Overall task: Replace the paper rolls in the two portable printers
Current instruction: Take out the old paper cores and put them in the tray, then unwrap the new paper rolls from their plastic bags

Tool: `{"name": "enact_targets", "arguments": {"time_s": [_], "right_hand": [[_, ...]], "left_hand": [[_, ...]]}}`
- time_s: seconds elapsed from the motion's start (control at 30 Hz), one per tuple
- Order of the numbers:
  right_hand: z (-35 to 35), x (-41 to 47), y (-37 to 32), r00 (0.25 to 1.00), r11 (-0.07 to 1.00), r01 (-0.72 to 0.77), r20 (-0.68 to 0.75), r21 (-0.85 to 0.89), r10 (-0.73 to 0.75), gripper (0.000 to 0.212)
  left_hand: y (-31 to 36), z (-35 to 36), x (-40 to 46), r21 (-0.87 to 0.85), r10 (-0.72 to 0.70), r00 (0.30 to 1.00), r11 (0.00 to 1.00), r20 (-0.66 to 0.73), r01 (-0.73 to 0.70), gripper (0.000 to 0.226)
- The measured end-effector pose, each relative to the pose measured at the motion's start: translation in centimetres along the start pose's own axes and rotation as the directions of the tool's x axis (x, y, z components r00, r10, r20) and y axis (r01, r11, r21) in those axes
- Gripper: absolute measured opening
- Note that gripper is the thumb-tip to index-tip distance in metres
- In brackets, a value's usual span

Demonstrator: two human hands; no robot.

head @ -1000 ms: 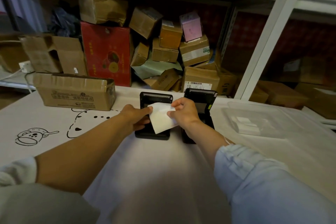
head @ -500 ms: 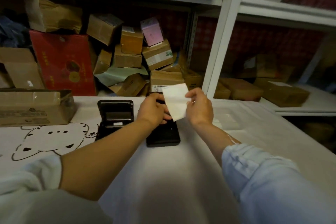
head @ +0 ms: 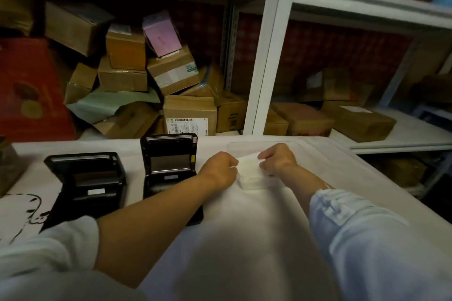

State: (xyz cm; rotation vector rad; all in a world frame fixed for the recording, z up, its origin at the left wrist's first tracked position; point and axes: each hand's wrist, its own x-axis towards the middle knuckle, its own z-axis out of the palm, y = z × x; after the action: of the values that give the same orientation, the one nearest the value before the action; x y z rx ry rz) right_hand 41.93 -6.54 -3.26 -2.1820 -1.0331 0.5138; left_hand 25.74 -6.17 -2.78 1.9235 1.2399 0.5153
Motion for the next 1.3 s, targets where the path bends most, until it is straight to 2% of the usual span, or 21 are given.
{"name": "enact_targets", "arguments": {"time_s": [0.1,0.2,0.33,0.43,0.53,0.6,0.67,0.77,0.9,1.03,1.13,1.3], "right_hand": [[0.9,0.3,0.3,0.997,0.966,0.047,0.073,-0.253,-0.029,0.028],[1.4,-0.3,0.0,0.997,0.932,0.074,0.008,-0.354,-0.076,0.031],[0.8,-2.6,-2.1,0.969,0.920,0.175,-0.106,-0.351,-0.224,0.033],[0.9,-5.7,-4.7,0.914,0.916,0.298,-0.198,-0.267,-0.355,0.034],[1.9,-9.2,-7.2,0.810,0.856,0.474,-0.280,-0.206,-0.516,0.024],[2.8,-11.7,-8.9,0.730,0.801,0.570,-0.335,-0.182,-0.595,0.033],[3.3,-13.0,-10.3,0.708,0.785,0.608,-0.365,-0.119,-0.604,0.044],[4.5,-15.0,-13.1,0.725,0.784,0.618,-0.344,-0.059,-0.597,0.047],[6.3,-16.9,-16.7,0.699,0.737,0.675,-0.299,-0.025,-0.650,0.047],[9.1,-18.7,-19.4,0.680,0.683,0.731,-0.079,-0.007,-0.729,0.049],[11.0,-20.1,-20.9,0.623,0.615,0.782,0.126,-0.097,-0.772,0.046],[13.9,-21.8,-24.4,0.527,0.507,0.849,0.194,-0.148,-0.827,0.040]], "left_hand": [[-0.4,0.3,0.3,-0.019,-0.001,0.999,1.000,-0.041,0.000,0.035],[-0.3,0.0,0.0,0.005,0.024,0.999,1.000,-0.044,-0.024,0.036],[0.0,-1.6,-1.3,0.003,0.057,0.997,0.998,-0.056,-0.057,0.036],[0.0,-3.7,-3.0,0.016,0.080,0.994,0.997,-0.075,-0.079,0.034],[-0.5,-6.5,-5.3,0.061,0.081,0.990,0.995,-0.115,-0.075,0.032],[-1.3,-8.9,-7.5,0.054,0.060,0.991,0.997,-0.119,-0.054,0.028],[-1.7,-11.0,-9.2,0.039,0.035,0.995,0.999,-0.095,-0.032,0.027],[-2.6,-15.1,-12.1,0.029,0.011,0.986,1.000,-0.165,-0.006,0.025],[-4.4,-19.5,-14.3,0.042,-0.016,0.959,0.999,-0.282,0.029,0.022],[-7.1,-22.9,-15.9,0.149,0.002,0.940,0.987,-0.341,0.053,0.024],[-9.1,-25.5,-17.1,0.202,-0.003,0.912,0.975,-0.410,0.094,0.021],[-11.3,-30.3,-18.3,0.254,-0.008,0.843,0.952,-0.538,0.171,0.031]]}}
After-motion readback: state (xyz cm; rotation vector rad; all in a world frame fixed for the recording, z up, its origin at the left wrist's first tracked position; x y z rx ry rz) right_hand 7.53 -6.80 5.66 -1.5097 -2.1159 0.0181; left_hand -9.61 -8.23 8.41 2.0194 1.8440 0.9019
